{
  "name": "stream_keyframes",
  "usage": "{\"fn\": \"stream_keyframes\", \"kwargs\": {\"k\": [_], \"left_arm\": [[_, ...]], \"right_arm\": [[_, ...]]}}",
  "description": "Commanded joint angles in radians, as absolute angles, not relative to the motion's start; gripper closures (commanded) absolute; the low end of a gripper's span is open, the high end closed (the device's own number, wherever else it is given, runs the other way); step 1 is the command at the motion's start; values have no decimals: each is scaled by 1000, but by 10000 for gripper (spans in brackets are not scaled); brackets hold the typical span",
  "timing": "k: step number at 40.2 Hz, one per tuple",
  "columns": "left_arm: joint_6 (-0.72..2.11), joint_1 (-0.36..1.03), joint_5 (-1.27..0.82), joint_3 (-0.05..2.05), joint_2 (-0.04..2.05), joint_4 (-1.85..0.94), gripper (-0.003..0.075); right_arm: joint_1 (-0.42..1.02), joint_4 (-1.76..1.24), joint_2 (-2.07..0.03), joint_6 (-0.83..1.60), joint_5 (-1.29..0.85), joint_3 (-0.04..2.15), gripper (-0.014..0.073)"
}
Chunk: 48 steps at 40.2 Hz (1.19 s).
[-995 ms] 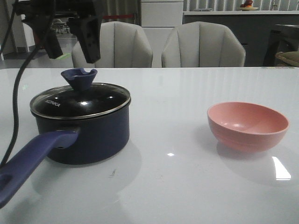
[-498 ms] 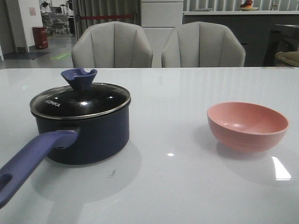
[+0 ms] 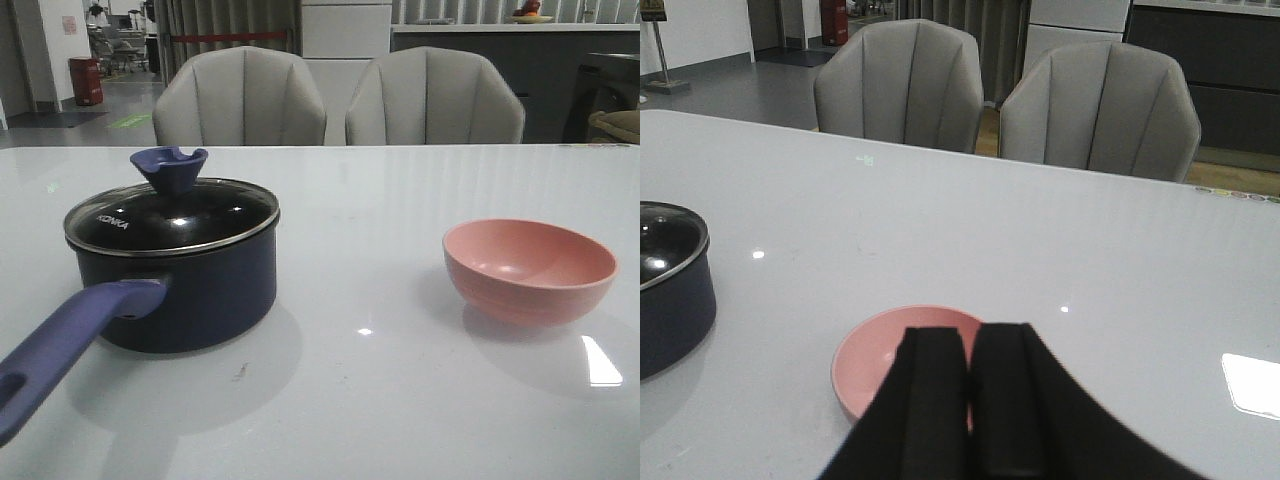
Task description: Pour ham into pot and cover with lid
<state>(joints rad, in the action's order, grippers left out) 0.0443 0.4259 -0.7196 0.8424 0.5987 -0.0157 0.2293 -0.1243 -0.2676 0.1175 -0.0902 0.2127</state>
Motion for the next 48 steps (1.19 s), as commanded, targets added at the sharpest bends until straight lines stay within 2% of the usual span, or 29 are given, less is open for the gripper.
{"fn": "stream_keyframes", "kwargs": {"k": [1,9,12,15,20,23,48], "left_arm": [[42,424,-532,760,454,0,168],[42,424,-431,540,206,57,169],[42,424,-415,476,147,57,202],[27,424,-388,412,116,48,317],[0,424,-346,365,109,26,631],[0,424,-334,360,109,26,571],[0,423,-345,349,109,-6,590]], "right_arm": [[228,-126,-274,117,-11,240,430],[228,-126,-274,117,-11,240,430],[228,-126,-274,117,-11,240,430],[228,-126,-274,117,-11,240,430],[228,-126,-274,117,-11,240,430],[228,-126,-274,117,-11,240,430],[228,-126,-274,117,-11,240,430]]}}
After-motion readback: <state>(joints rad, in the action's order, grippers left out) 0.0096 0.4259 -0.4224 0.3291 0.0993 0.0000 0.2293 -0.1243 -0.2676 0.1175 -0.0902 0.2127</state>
